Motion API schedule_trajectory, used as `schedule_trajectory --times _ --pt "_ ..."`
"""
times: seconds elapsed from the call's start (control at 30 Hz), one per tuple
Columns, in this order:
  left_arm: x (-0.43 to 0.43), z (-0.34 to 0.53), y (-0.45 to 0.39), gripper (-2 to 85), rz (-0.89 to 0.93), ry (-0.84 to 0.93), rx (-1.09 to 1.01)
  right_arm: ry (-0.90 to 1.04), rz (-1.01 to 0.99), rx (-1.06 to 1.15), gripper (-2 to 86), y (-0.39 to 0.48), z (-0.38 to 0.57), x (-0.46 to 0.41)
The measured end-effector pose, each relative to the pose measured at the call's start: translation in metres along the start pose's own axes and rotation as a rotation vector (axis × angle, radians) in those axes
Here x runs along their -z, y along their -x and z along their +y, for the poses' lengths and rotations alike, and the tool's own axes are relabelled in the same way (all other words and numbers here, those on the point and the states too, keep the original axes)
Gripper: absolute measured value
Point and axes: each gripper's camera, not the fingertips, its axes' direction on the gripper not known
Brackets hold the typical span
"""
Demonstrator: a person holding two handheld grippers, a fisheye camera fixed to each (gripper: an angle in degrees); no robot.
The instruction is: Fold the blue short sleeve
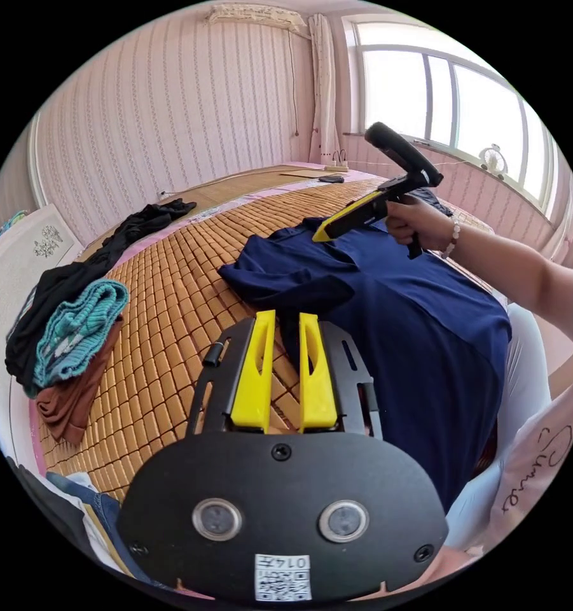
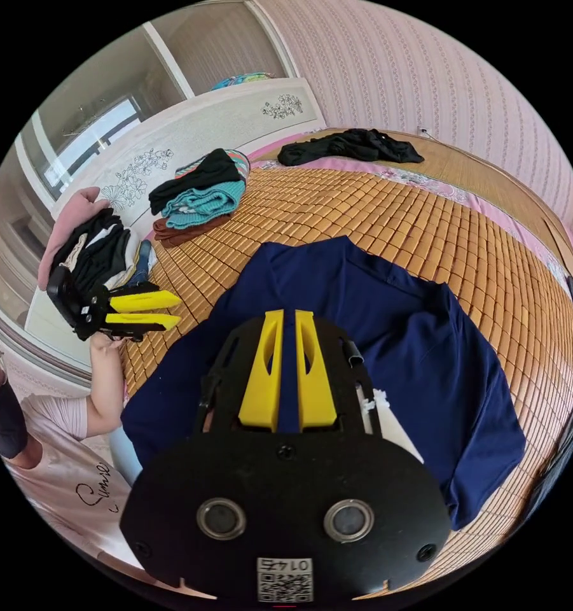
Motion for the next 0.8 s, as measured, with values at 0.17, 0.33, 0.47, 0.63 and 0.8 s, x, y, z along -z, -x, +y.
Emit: schedule_trajectory --times 0.17,0.33,0.47,0.63,0.8 --pt "-0.031 -0.009 -0.017 7.0 -0.021 0.076 -0.043 0.064 0.017 0.136 5.2 0.031 -0.055 -0.036" --pt "-0.061 -0.01 -0.018 6.2 -0.055 0.169 -0.043 0.145 0.117 0.205 7.4 0.062 -0.113 -0.09" --pt "-0.066 -0.009 -0.018 0.5 -0.041 0.164 -0.047 0.24 0.197 0.184 0.8 0.06 -0.128 -0.115" --pt "-0.054 -0.003 0.002 -0.8 -0.088 0.124 0.038 0.072 0.152 0.108 0.0 0.041 -0.136 -0.081" --pt "-0.068 0.003 0.012 -0.9 -0.078 0.185 0.056 0.088 0.127 0.038 4.8 0.021 -0.137 -0.079"
